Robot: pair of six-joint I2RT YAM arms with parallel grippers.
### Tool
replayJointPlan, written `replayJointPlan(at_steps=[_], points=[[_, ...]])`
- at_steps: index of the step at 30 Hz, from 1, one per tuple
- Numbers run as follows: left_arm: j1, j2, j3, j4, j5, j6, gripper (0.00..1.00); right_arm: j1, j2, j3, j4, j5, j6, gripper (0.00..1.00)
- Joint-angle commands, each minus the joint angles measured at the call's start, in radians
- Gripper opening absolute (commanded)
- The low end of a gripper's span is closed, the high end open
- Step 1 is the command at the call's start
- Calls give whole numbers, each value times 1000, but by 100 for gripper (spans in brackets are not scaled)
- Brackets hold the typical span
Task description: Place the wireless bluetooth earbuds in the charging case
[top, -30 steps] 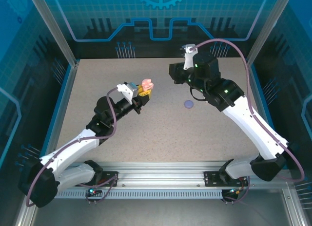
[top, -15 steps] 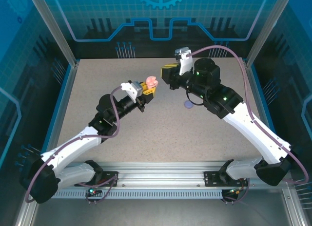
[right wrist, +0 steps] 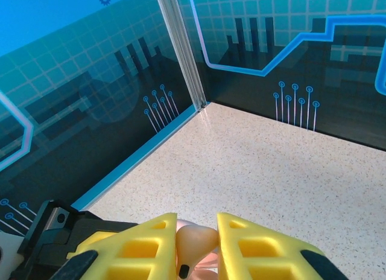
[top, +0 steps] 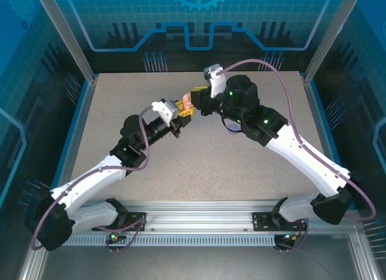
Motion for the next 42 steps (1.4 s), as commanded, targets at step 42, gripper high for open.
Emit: replayJointPlan(at_steps=[42], points=[[-7, 10, 65, -29, 3, 42, 0, 40, -5, -46, -60, 17, -76, 17]])
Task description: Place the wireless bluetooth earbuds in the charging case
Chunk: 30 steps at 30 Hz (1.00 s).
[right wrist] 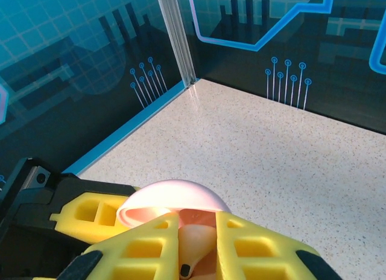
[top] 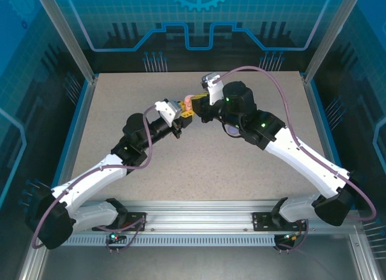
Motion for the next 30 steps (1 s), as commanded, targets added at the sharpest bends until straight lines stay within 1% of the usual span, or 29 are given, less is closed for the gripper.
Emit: replayJointPlan(at_steps=[1, 4, 8, 11, 16, 19, 23, 26, 30], points=[[-5, -4, 49, 32, 5, 25, 0, 24, 16, 25, -38, -10, -29, 17], [-6, -1, 49, 32, 3, 25, 0, 25, 18, 27, -44, -2, -27, 20], [-4, 2, 44, 28, 4, 19, 0, 21, 10, 59, -51, 37, -9, 37], [-5, 2, 30, 34, -5, 5, 0, 0, 7, 108, -61, 25, 25, 52], [-5, -3, -2, 65, -42, -15, 0, -42, -51, 144, -48, -53, 91, 65], [-5, -8, -18, 77, -71, -18, 0, -74, -108, 128, -57, -48, 137, 70], [-3, -15, -24, 76, -120, -12, 0, -137, -138, 96, -138, 7, 211, 71], [11, -21, -21, 77, -142, -23, 0, -173, -100, 59, -201, 12, 261, 71], [53, -38, -20, 81, -160, -65, 0, -182, 23, 35, -276, 20, 304, 71]])
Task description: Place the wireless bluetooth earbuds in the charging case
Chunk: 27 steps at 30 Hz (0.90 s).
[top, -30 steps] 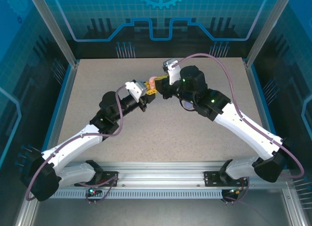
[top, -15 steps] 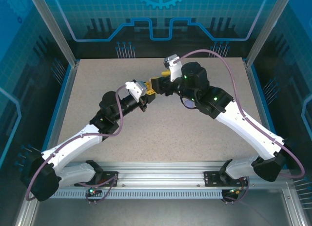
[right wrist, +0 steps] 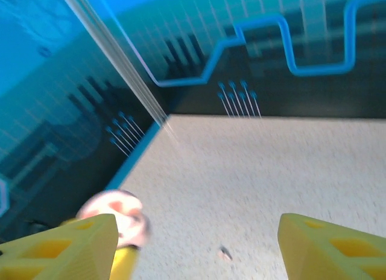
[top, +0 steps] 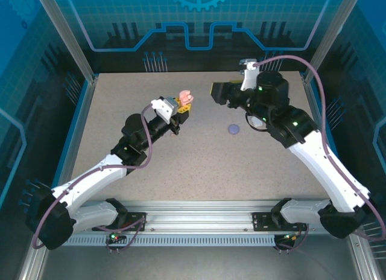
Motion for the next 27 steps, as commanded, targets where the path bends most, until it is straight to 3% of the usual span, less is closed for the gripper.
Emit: replayJointPlan(at_steps=[1, 7, 16, 27], points=[[41, -40, -10, 42, -46, -50, 0, -8, 141, -54, -112, 0, 66, 70], [107, -97, -23, 25, -70, -103, 0, 1, 414, -32, -58, -120, -37, 64], [142, -136, -31, 0, -81, -135, 0, 33, 872, 277, -148, -265, -124, 58], [149, -143, -35, -12, -89, -138, 0, 105, 1140, 507, -203, -265, -78, 57]])
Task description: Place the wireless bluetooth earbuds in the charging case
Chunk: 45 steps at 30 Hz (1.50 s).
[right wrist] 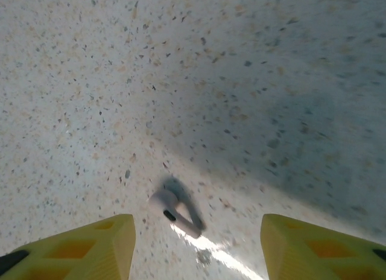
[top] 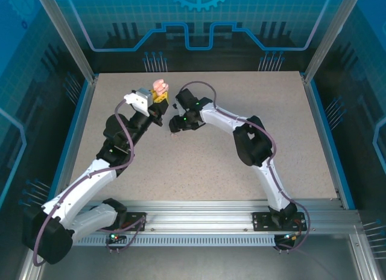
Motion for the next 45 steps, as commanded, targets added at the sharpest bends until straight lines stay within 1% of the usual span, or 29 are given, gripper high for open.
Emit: replayJointPlan(at_steps=[1, 11, 19, 22, 25, 27, 31, 39, 45], points=[[11, -22, -16, 7, -20, -20, 0, 35, 50, 46, -57, -19, 17, 57], [17, -23, -19, 11, -17, -27, 0, 77, 29, -1, -37, -12, 24, 54], [19, -18, -22, 8, -15, -34, 0, 94, 15, 2, -47, -6, 21, 51], [20, -17, -23, 8, -13, -37, 0, 96, 14, 15, -71, 52, 33, 52], [19, -15, -24, 11, -13, -41, 0, 95, 23, 42, -96, 127, 54, 56], [19, -14, -23, 12, -13, -41, 0, 95, 44, 73, -113, 140, 44, 56], [21, -10, -20, 12, -12, -41, 0, 98, 101, 151, -158, 152, 1, 55], [23, 6, -16, 21, -8, -45, 0, 118, 168, 227, -212, 184, -95, 52], [26, 15, -12, 24, -3, -45, 0, 140, 208, 268, -242, 260, -139, 48]])
